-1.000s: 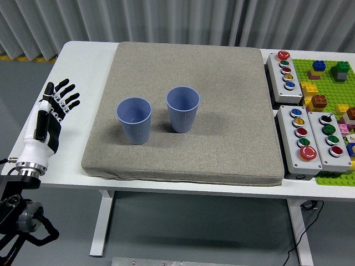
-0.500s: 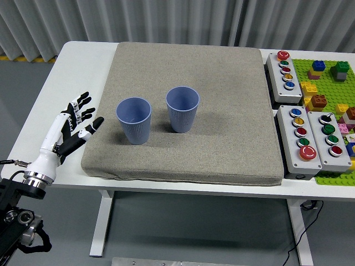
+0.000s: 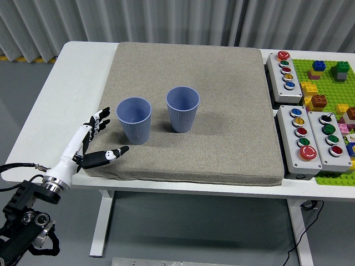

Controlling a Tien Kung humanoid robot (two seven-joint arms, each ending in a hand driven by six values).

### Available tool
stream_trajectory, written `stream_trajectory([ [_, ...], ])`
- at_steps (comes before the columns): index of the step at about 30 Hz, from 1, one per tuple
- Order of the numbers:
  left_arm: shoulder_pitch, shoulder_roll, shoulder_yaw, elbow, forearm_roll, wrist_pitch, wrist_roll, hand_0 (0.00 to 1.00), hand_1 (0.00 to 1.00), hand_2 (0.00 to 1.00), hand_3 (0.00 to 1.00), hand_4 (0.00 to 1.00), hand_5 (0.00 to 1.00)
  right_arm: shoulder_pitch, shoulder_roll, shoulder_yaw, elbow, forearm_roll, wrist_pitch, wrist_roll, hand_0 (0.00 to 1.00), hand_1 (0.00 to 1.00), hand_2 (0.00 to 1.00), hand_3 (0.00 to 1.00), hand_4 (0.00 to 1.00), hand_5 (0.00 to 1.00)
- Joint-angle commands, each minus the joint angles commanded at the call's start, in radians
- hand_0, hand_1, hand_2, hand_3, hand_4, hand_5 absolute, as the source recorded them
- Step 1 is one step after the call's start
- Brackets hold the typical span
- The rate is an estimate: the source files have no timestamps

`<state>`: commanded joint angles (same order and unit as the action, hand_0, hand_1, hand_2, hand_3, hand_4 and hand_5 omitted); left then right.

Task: Pick cup pour cup place

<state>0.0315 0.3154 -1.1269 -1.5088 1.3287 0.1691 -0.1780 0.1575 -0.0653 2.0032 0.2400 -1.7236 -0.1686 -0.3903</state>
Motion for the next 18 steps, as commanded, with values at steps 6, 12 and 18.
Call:
stream_trajectory([
  [6, -0.058, -0.020, 0.006, 0.066, -0.020, -0.002, -0.007, 0.939, 0.948, 0.998, 0.998, 0.933, 0.218, 0.002, 0.000, -0.005, 0.000, 0.007, -0.003, 0.000, 0.640, 0.599, 0.507, 0.574, 0.002, 0.002],
  [12, -0.109, -0.034, 0.038, 0.109, -0.043, -0.009, -0.009, 0.942, 0.945, 0.998, 0.998, 0.940, 0.237, 0.000, 0.001, -0.009, 0.000, 0.011, -0.003, 0.000, 0.641, 0.599, 0.507, 0.574, 0.002, 0.002],
  [18, -0.152, -0.041, 0.060, 0.118, -0.052, -0.014, -0.009, 0.939, 0.944, 0.998, 0.998, 0.944, 0.251, -0.003, 0.003, -0.006, 0.000, 0.005, -0.002, -0.002, 0.641, 0.599, 0.507, 0.574, 0.002, 0.002],
])
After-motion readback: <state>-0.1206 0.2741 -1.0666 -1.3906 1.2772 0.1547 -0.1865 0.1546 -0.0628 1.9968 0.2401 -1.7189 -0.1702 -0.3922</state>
